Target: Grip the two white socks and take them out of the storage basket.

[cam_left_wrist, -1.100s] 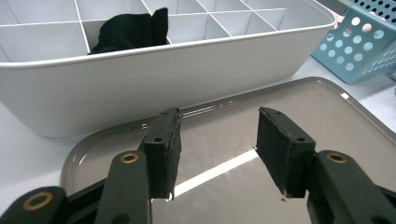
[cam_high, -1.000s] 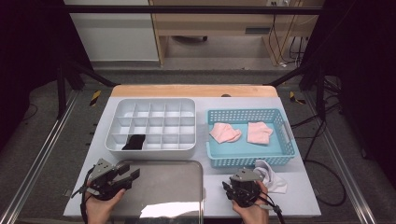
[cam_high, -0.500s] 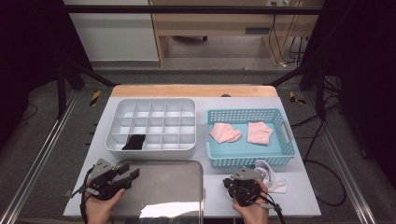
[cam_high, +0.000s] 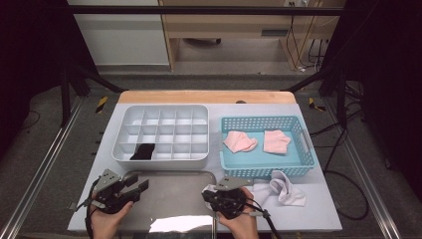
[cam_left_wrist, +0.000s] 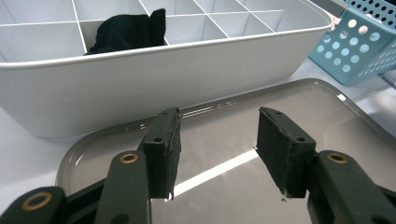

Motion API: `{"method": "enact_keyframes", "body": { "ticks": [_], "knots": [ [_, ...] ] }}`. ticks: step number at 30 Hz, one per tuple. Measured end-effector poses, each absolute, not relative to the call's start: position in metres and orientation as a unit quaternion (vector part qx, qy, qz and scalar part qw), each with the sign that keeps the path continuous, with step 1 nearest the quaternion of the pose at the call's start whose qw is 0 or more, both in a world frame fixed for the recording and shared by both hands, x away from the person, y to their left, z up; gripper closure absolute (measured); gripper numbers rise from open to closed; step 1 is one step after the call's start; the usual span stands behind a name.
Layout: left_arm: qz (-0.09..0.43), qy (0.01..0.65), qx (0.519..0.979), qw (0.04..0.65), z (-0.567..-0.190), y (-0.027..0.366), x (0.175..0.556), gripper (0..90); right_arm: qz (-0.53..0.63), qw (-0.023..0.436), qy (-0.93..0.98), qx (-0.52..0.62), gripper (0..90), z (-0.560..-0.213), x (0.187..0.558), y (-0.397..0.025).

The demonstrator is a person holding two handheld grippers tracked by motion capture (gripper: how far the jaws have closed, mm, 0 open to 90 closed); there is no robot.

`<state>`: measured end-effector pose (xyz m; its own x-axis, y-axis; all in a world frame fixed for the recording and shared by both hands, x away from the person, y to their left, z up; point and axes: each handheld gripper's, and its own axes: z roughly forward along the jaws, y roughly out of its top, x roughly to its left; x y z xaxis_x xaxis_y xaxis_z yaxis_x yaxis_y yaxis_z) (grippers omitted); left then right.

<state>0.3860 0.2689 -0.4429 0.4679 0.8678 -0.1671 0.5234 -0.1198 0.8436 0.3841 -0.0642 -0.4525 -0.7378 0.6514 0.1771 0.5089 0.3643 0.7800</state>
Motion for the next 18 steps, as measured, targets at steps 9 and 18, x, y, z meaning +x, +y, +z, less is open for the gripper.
{"method": "enact_keyframes", "body": {
  "ticks": [9,18],
  "knots": [
    [0.183,0.478,0.725,0.461,-0.44,0.263,0.384,46.1,0.463,0.088,0.808,0.352,67.4,-0.447,0.387,-0.073],
    [0.178,0.445,0.752,0.453,-0.427,0.231,0.38,46.4,0.459,0.165,0.769,0.413,67.4,-0.421,0.39,-0.143]
  ]
}}
